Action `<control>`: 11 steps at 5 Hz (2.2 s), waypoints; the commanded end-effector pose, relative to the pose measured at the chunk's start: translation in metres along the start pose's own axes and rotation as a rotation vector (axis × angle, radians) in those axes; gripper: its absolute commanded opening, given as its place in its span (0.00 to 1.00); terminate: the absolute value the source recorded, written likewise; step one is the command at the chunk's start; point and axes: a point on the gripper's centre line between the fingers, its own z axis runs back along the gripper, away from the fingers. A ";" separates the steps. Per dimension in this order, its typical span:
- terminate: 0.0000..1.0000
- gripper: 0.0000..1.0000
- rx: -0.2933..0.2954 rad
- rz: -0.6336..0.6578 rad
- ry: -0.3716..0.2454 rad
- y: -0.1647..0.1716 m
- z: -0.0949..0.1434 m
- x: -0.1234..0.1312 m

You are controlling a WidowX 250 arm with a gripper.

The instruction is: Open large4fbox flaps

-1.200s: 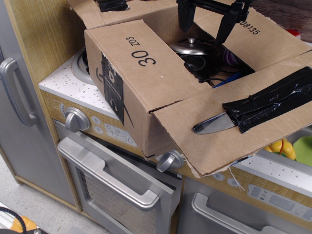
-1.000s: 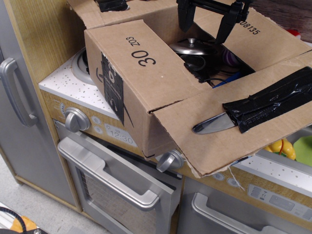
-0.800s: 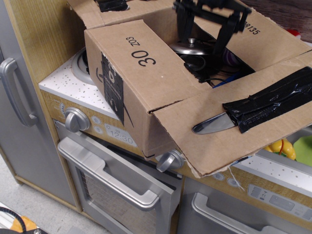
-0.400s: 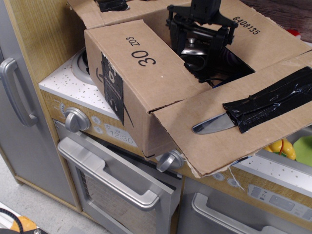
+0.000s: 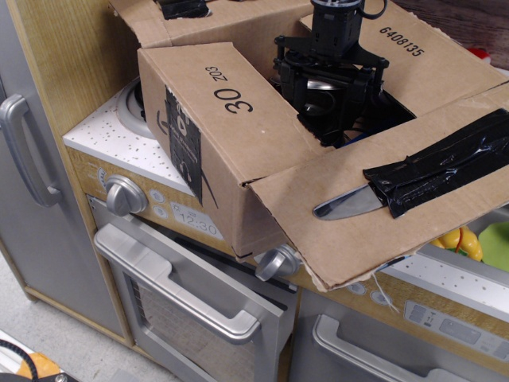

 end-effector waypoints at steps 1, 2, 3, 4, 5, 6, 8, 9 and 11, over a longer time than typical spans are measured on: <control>0.00 1.00 0.082 -0.008 0.119 -0.009 0.035 -0.008; 0.00 1.00 0.137 0.012 0.202 -0.012 0.058 -0.016; 0.00 1.00 0.169 0.017 0.246 -0.008 0.074 -0.028; 0.00 1.00 0.205 0.008 0.251 0.003 0.079 -0.037; 0.00 1.00 0.258 -0.011 0.257 0.025 0.090 -0.050; 0.00 1.00 0.298 -0.010 0.262 0.040 0.099 -0.064; 0.00 1.00 0.304 0.036 0.220 0.069 0.100 -0.103; 0.00 1.00 0.246 0.051 0.163 0.088 0.085 -0.121; 0.00 1.00 0.102 0.060 0.038 0.106 0.051 -0.130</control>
